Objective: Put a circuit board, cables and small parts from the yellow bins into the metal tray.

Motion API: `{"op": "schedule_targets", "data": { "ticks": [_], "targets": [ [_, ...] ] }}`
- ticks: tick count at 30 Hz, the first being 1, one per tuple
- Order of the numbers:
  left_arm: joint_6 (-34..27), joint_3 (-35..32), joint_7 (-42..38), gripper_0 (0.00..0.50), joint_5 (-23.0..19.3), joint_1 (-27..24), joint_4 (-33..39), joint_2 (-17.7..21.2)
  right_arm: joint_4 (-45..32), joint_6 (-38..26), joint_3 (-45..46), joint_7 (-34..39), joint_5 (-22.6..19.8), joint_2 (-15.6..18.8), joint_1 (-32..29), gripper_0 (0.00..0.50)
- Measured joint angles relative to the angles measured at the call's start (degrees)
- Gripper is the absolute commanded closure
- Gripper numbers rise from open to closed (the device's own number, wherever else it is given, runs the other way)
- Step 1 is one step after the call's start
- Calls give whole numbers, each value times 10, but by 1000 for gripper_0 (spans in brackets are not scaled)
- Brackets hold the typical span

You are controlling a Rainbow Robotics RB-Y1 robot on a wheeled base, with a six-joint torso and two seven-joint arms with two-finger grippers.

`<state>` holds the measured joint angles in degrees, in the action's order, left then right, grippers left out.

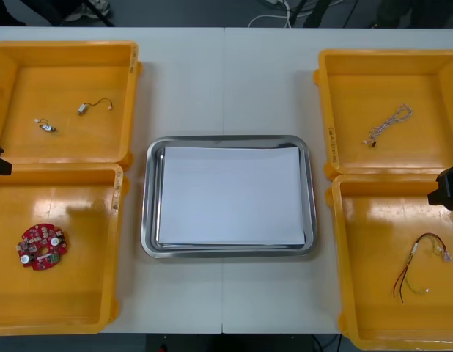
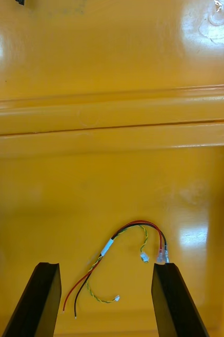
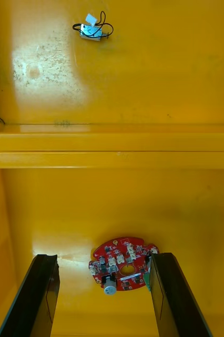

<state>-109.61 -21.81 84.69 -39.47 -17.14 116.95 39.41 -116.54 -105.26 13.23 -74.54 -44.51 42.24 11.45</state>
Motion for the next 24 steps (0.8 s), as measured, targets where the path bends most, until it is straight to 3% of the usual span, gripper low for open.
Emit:
{"op": "schedule_targets", "data": {
  "ticks": [24],
  "targets": [
    [0,0,0,0,0,0,0,0,0,0,0,0,0,0,0,0]
  ]
}}
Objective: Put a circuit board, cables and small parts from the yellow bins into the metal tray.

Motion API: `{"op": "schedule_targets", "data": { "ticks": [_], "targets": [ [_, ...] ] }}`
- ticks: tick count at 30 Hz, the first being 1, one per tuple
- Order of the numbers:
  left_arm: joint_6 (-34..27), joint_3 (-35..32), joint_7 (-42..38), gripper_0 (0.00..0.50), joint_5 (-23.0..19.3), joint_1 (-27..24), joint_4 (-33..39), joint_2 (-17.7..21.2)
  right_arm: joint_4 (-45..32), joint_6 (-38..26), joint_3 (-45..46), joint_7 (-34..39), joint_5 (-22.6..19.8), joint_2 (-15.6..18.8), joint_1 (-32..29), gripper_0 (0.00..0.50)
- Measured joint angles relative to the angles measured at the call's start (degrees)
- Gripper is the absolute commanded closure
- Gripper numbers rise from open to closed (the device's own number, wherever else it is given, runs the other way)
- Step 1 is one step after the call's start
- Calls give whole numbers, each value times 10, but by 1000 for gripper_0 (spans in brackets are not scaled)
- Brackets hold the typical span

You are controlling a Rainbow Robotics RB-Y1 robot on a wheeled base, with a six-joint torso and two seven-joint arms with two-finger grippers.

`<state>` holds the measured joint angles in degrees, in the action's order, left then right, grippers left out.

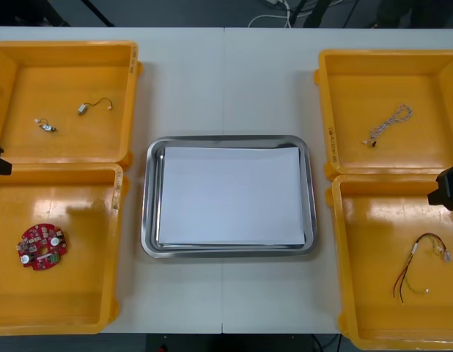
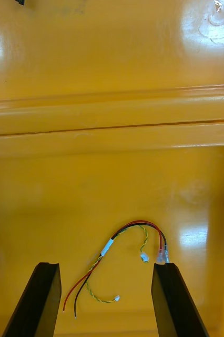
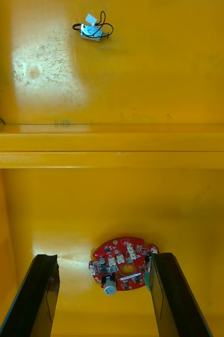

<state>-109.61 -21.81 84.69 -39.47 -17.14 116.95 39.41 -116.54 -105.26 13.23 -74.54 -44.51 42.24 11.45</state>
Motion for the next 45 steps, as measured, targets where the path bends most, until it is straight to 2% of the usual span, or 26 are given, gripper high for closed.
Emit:
{"op": "schedule_targets", "data": {
  "ticks": [45],
  "targets": [
    [0,0,0,0,0,0,0,0,0,0,0,0,0,0,0,0]
  ]
}}
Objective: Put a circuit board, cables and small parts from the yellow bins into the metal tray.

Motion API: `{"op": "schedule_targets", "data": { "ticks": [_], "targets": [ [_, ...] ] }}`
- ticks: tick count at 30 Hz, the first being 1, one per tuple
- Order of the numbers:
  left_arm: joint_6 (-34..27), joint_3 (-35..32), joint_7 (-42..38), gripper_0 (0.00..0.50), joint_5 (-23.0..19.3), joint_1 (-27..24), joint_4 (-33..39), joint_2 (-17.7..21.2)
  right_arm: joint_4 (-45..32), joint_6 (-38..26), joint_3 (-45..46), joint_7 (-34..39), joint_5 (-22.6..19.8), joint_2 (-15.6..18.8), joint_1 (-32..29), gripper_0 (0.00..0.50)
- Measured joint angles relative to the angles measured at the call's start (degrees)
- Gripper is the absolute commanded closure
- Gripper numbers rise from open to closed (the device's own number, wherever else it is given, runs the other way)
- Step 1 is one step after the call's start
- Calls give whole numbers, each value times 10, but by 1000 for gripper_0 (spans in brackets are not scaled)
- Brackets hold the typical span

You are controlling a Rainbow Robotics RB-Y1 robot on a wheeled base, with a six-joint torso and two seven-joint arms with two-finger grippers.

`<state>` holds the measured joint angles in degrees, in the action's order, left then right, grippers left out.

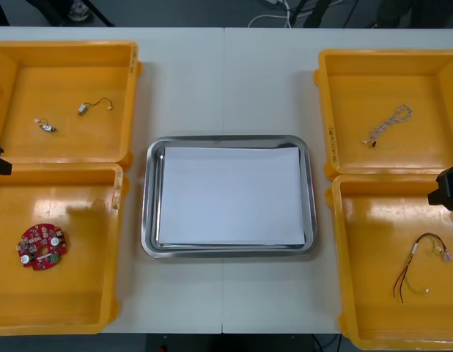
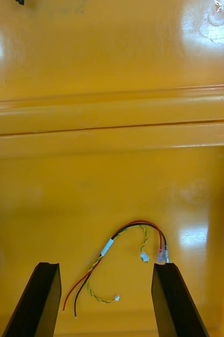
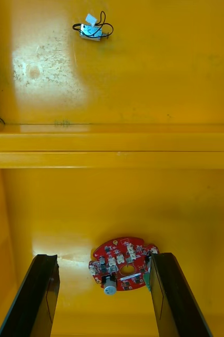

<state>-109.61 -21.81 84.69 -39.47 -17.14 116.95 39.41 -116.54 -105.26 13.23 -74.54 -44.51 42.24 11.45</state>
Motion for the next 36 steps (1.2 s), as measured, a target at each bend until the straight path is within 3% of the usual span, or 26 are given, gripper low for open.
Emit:
{"op": "schedule_targets", "data": {
  "ticks": [36],
  "targets": [
    [0,0,0,0,0,0,0,0,0,0,0,0,0,0,0,0]
  ]
}}
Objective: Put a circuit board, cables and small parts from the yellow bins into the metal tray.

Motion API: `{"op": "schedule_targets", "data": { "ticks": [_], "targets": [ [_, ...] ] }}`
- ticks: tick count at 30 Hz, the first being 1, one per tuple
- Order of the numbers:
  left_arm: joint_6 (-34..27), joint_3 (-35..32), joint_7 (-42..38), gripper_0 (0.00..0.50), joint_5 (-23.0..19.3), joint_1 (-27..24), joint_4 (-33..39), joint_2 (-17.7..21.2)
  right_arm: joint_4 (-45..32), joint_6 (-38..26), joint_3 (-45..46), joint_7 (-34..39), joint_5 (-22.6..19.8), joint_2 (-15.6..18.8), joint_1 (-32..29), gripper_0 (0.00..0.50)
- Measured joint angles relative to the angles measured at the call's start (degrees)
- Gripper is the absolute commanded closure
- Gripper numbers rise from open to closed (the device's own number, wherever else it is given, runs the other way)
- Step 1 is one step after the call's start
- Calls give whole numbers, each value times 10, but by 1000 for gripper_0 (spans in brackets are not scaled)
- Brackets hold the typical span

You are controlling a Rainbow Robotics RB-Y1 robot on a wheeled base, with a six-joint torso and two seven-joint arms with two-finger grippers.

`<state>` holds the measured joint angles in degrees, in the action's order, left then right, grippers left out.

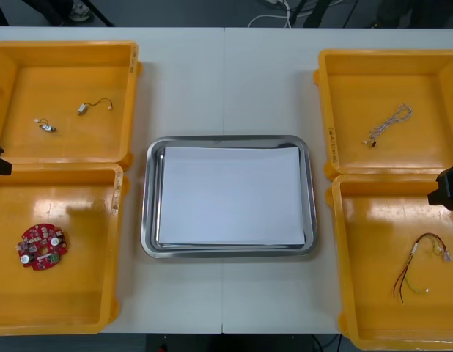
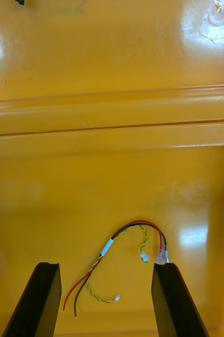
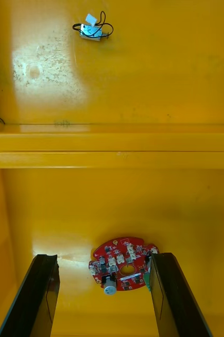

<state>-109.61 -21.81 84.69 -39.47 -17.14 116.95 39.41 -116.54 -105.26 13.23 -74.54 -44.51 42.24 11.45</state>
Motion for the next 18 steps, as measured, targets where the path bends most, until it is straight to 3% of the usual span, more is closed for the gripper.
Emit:
{"op": "schedule_targets", "data": {
  "ticks": [18],
  "targets": [
    [0,0,0,0,0,0,0,0,0,0,0,0,0,0,0,0]
  ]
}}
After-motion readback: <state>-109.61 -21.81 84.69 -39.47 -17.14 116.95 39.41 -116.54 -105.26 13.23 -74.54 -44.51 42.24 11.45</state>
